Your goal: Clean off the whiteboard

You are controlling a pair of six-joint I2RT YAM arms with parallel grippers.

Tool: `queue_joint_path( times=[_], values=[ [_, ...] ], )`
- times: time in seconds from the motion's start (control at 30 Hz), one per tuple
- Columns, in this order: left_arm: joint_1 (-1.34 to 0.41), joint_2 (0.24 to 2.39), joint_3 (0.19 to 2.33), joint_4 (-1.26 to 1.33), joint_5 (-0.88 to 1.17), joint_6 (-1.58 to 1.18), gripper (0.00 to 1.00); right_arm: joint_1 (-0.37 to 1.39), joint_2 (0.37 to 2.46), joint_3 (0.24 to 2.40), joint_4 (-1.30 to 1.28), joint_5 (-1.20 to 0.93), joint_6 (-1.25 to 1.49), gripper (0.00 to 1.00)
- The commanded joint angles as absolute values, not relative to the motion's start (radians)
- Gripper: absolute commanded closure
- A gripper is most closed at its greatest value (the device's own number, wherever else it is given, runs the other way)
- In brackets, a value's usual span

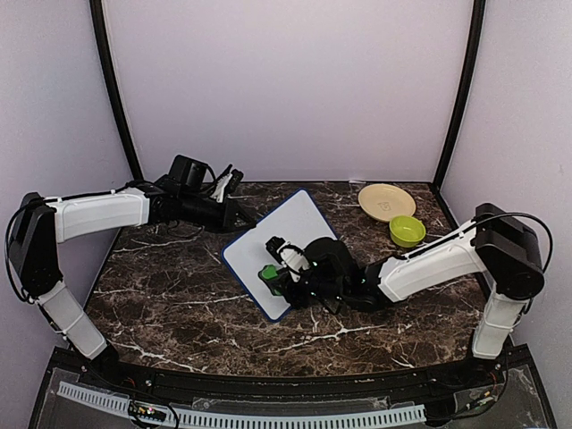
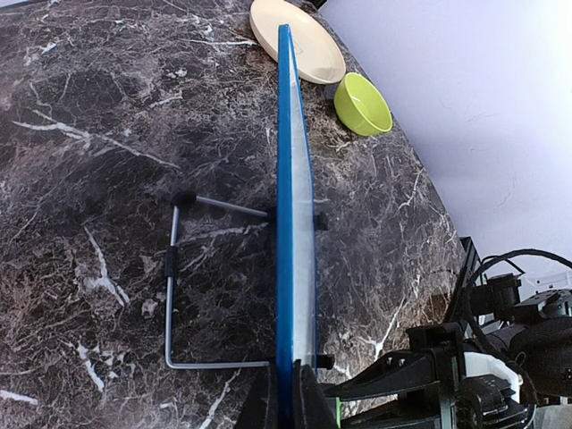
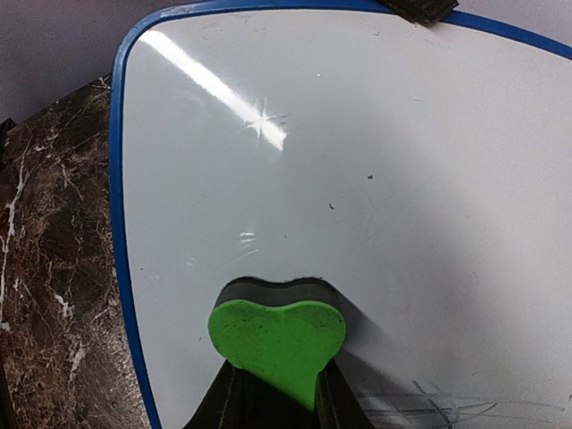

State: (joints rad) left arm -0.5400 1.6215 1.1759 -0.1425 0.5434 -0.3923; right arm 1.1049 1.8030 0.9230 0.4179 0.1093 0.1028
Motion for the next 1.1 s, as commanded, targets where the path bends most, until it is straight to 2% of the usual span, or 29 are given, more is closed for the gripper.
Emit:
queue_joint_path(
  times=[0.0,0.4,0.73,1.07],
  values=[
    [-0.558,1.608,1.19,-0.125,0.58,-0.391,1.0,1.058,1.816,0.907,0.391,0.156,0.109,1.0],
    [-0.558,1.616,1.199,-0.124,0.58,-0.393,1.0,0.973,1.773,0.85,0.454,0.193,0.091,0.99],
    [-0.558,1.615,1.198,-0.124,0.578,-0.396,1.0,1.11,1.825,0.85,0.583,0.185,0.09,0.99],
    [-0.557,1.614,1.196,-0.121,0.579,-0.397,1.0,1.168,1.861,0.868,0.557,0.249,0.068,0.99]
  ],
)
